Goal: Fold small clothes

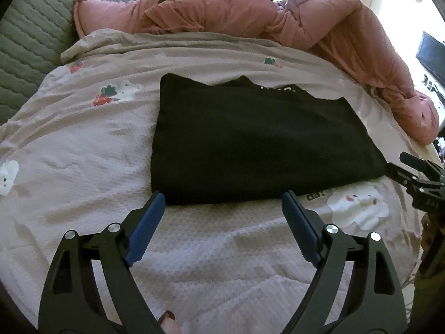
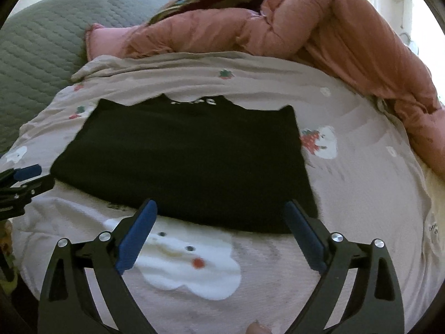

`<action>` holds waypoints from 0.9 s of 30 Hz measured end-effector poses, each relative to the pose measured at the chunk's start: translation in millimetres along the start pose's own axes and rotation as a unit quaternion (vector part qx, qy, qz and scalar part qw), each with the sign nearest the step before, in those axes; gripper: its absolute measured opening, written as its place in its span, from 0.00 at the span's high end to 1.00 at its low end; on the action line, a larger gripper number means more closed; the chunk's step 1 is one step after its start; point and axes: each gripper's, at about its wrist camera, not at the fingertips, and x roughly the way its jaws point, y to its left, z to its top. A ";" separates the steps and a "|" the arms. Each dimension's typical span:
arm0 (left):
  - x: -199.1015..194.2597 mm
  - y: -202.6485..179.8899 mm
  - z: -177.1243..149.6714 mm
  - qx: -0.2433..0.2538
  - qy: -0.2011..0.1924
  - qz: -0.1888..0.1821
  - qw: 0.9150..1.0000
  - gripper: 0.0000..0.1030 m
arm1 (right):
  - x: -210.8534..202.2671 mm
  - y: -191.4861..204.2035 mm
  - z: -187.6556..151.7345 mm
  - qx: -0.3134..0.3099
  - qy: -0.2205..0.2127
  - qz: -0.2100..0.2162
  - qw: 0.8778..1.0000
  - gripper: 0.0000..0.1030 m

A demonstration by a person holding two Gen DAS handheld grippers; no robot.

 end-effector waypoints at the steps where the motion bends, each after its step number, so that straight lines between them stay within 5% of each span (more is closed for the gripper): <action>1: -2.1 0.0 0.4 0.000 -0.002 0.000 1.000 0.23 | -2.2 4.3 1.2 -0.005 -0.001 0.001 1.000 0.10; 27: -44.8 41.0 10.2 -0.047 -0.049 0.027 0.997 0.17 | -19.5 86.5 14.3 -0.094 -0.025 0.046 0.994 0.09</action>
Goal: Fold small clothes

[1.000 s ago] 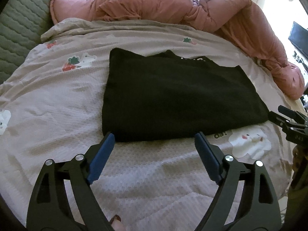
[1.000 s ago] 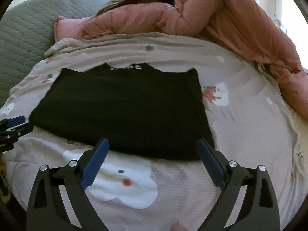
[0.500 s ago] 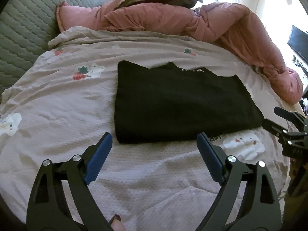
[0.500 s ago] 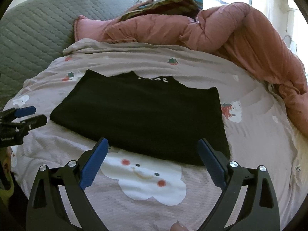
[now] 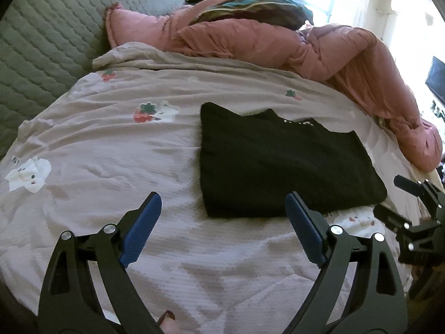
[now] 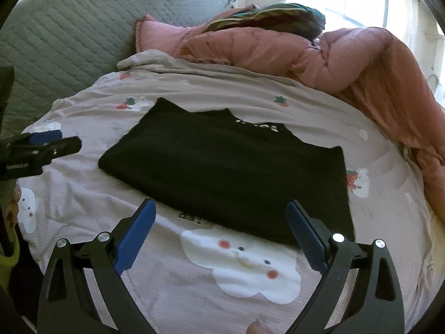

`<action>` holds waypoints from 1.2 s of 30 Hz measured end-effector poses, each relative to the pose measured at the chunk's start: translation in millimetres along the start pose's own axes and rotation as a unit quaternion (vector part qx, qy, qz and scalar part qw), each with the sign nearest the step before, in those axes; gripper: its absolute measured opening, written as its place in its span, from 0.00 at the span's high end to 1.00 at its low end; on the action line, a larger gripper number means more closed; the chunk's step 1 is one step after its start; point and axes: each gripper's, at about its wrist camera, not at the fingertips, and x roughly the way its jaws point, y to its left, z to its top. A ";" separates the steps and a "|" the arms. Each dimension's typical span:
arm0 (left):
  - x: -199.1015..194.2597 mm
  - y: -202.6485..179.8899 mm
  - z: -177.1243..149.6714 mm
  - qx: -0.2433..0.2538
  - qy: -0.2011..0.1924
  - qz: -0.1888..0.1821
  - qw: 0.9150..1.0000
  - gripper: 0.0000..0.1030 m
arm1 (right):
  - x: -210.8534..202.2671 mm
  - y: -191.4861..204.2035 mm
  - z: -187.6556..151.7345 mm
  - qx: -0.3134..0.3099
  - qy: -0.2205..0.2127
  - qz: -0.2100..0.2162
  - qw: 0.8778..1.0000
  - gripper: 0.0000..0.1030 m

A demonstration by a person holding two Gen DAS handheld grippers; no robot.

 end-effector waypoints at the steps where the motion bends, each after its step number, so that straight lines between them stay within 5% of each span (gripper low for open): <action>1: -0.4 2.0 0.1 -0.002 -0.001 0.003 1.000 0.13 | 0.3 3.6 0.9 -0.003 0.000 0.003 1.000 0.09; 20: 21.3 29.6 13.5 -0.008 0.004 0.090 0.996 0.10 | 47.6 66.9 10.0 -0.092 0.010 0.040 0.995 0.09; 36: 61.8 40.7 44.4 -0.025 0.023 0.097 0.995 0.10 | 108.2 89.9 10.0 -0.139 0.045 0.022 0.989 0.09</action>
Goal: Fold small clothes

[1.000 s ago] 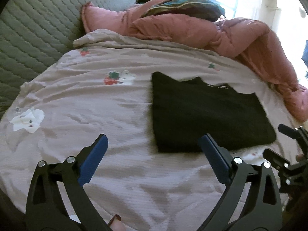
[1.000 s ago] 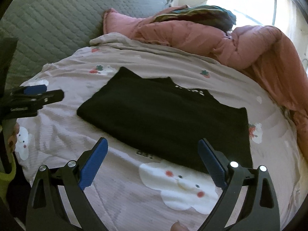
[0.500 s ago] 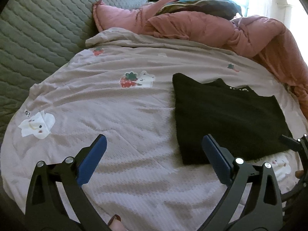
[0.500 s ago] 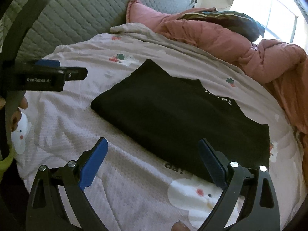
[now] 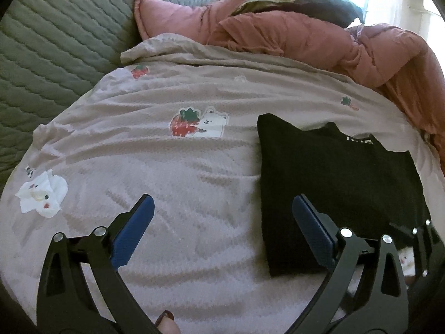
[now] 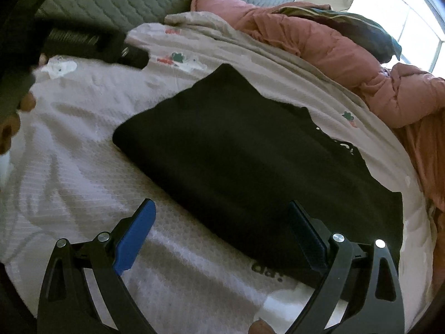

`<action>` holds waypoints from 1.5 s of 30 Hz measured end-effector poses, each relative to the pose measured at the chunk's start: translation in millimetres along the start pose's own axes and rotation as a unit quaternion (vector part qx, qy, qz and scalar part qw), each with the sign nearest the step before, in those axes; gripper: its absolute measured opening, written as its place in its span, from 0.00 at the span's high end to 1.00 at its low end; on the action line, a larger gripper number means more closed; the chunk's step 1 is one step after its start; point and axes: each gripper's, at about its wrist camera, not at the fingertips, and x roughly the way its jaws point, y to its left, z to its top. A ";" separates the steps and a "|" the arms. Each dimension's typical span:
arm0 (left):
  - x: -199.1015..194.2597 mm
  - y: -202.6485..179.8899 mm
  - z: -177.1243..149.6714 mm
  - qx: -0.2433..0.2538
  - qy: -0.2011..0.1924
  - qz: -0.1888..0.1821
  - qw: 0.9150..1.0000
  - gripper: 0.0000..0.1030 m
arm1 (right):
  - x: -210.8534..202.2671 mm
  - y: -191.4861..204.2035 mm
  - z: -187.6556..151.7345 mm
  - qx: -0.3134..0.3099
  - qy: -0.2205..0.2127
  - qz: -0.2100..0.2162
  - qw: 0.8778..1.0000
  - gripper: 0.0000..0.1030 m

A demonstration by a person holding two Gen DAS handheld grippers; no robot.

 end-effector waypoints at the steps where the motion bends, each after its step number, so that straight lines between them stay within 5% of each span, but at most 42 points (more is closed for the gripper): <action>1: 2.8 -1.0 2.5 0.000 0.002 0.000 1.000 0.10 | 2.8 0.9 0.3 -0.004 0.001 -0.003 1.000 0.09; 18: 83.9 -27.3 56.1 0.001 0.036 0.013 0.999 0.10 | 39.0 -1.2 25.2 -0.023 0.002 -0.045 0.999 0.05; 27: 104.5 -22.5 59.8 0.017 0.045 0.003 0.999 0.10 | 35.1 -1.4 31.8 -0.023 -0.037 -0.073 0.996 0.06; 35: 104.2 -16.1 62.5 -0.004 0.054 -0.039 0.998 0.10 | 23.5 -1.4 31.5 -0.026 -0.072 -0.034 0.996 0.61; 39: 109.1 -13.9 60.4 -0.033 0.074 -0.088 0.993 0.10 | 16.0 -13.7 30.3 0.010 -0.086 -0.013 0.996 0.71; 45: 124.1 -20.3 50.8 -0.080 0.121 -0.197 0.970 0.10 | 1.5 -29.8 25.8 0.055 -0.116 0.002 0.992 0.75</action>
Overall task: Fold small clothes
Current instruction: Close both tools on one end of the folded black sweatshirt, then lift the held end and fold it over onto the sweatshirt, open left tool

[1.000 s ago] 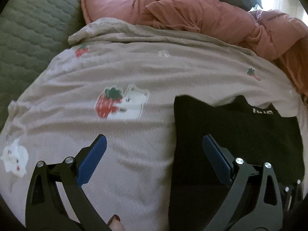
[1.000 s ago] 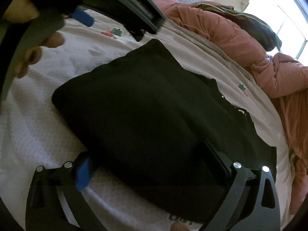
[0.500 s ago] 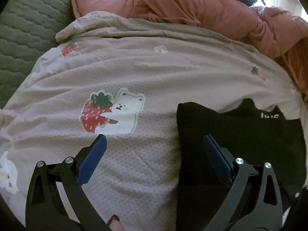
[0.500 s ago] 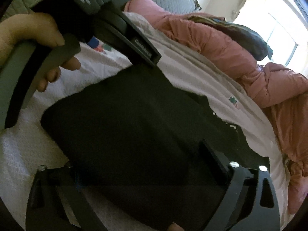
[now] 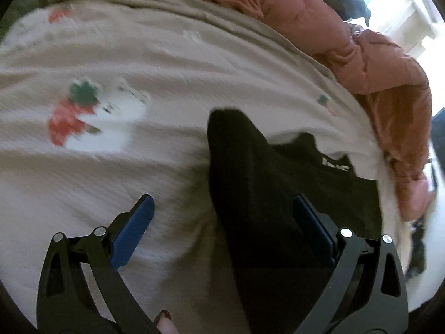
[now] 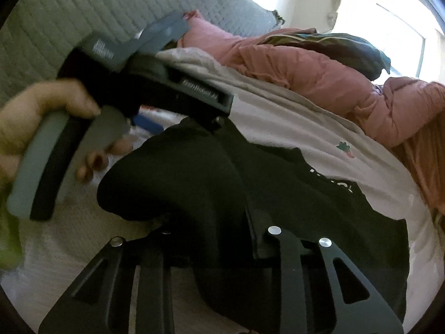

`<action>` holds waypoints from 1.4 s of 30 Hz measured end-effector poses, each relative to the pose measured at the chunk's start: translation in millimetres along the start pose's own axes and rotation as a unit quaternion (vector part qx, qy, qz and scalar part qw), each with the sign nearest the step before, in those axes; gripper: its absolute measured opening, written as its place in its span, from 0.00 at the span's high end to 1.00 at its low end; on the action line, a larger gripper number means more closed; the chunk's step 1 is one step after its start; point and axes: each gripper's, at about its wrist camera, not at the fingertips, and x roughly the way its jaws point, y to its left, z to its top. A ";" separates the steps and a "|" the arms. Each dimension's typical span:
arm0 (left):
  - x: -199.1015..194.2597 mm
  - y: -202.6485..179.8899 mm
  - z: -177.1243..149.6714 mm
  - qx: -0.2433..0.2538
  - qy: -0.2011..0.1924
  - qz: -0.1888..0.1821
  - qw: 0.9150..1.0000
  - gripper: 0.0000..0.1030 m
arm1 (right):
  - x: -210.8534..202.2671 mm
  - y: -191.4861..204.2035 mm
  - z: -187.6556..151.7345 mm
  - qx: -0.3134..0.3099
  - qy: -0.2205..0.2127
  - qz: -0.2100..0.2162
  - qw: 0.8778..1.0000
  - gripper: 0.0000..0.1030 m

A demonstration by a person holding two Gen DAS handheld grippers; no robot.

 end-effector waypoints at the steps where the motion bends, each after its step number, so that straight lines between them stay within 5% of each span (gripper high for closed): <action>1: 0.7 -1.0 -0.9 -0.003 0.001 -0.009 1.000 0.10 | -3.4 -6.1 0.1 0.015 -0.006 0.003 1.000 0.76; 4: 1.1 -1.1 -3.3 -0.031 0.007 -0.074 0.997 0.10 | -9.8 -16.0 -0.7 0.035 -0.013 0.008 0.999 0.77; 9: 2.4 -12.6 -11.7 -0.045 0.015 -0.123 0.991 0.12 | -19.8 -22.5 -2.9 0.044 -0.022 0.006 0.999 0.78; 13: -5.5 -28.6 -17.9 -0.045 0.013 -0.152 0.987 0.40 | -27.9 -26.4 -3.9 0.041 -0.028 -0.002 0.999 0.79; 17: -17.8 -59.9 -24.5 -0.017 0.002 -0.142 0.990 0.70 | -38.4 -38.4 -6.9 0.062 -0.033 0.001 0.998 0.79; 26: -30.3 -138.7 -29.3 0.039 -0.002 -0.105 0.994 0.71 | -71.9 -92.4 -22.7 0.153 -0.050 0.021 0.987 0.80; 37: 2.3 -203.9 -44.1 0.083 0.021 -0.064 0.994 0.69 | -83.6 -142.0 -62.5 0.229 -0.029 0.027 0.973 0.80; 39: 5.7 -210.4 -44.7 0.084 0.020 -0.061 0.994 0.58 | -84.0 -146.5 -67.7 0.236 -0.029 0.026 0.971 0.80; 41: 4.3 -213.5 -45.3 0.074 0.020 -0.072 0.994 0.32 | -83.5 -151.4 -72.5 0.243 -0.024 0.025 0.969 0.80; 42: 2.4 -214.4 -45.8 0.070 0.017 -0.077 0.994 0.29 | -83.6 -154.8 -75.3 0.247 -0.022 0.022 0.968 0.80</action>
